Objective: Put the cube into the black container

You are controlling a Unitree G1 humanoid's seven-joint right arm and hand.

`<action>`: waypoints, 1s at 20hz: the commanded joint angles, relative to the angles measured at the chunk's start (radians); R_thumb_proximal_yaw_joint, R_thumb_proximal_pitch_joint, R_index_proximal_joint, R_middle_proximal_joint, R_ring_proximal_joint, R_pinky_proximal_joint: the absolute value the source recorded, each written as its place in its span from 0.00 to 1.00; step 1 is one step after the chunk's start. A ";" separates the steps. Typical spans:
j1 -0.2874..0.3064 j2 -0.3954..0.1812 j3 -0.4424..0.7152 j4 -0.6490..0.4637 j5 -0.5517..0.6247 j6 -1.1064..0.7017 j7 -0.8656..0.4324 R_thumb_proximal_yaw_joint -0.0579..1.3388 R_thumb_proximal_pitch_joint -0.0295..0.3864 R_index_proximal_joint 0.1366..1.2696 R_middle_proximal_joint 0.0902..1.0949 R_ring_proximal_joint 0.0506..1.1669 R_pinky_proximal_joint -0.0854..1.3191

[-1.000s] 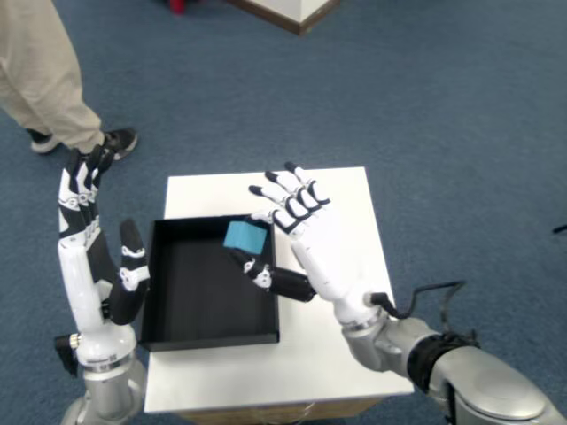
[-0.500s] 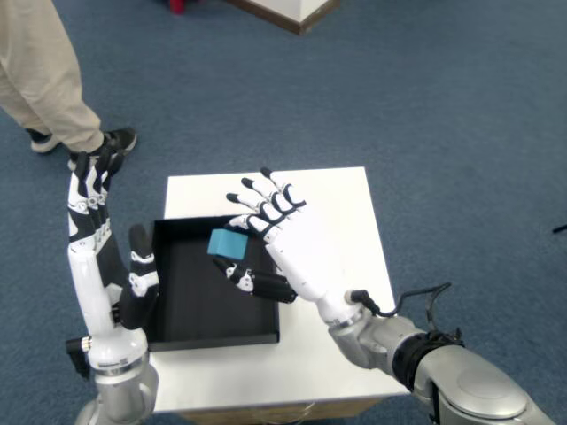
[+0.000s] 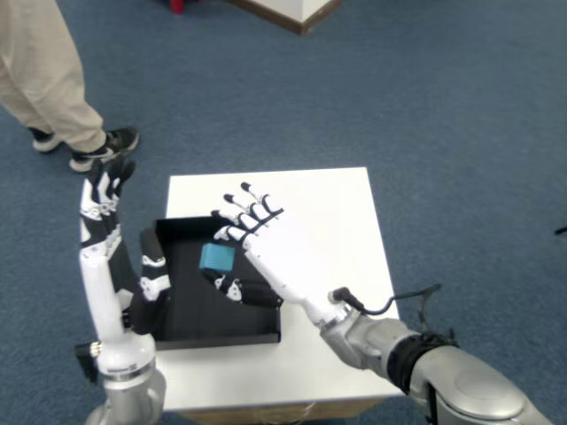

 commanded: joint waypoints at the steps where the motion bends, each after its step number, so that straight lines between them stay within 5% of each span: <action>1: -0.051 -0.004 -0.015 -0.036 -0.003 0.032 0.021 0.90 0.50 0.81 0.31 0.22 0.18; 20: -0.050 0.003 -0.010 0.009 0.027 0.123 0.230 0.89 0.52 0.78 0.29 0.19 0.16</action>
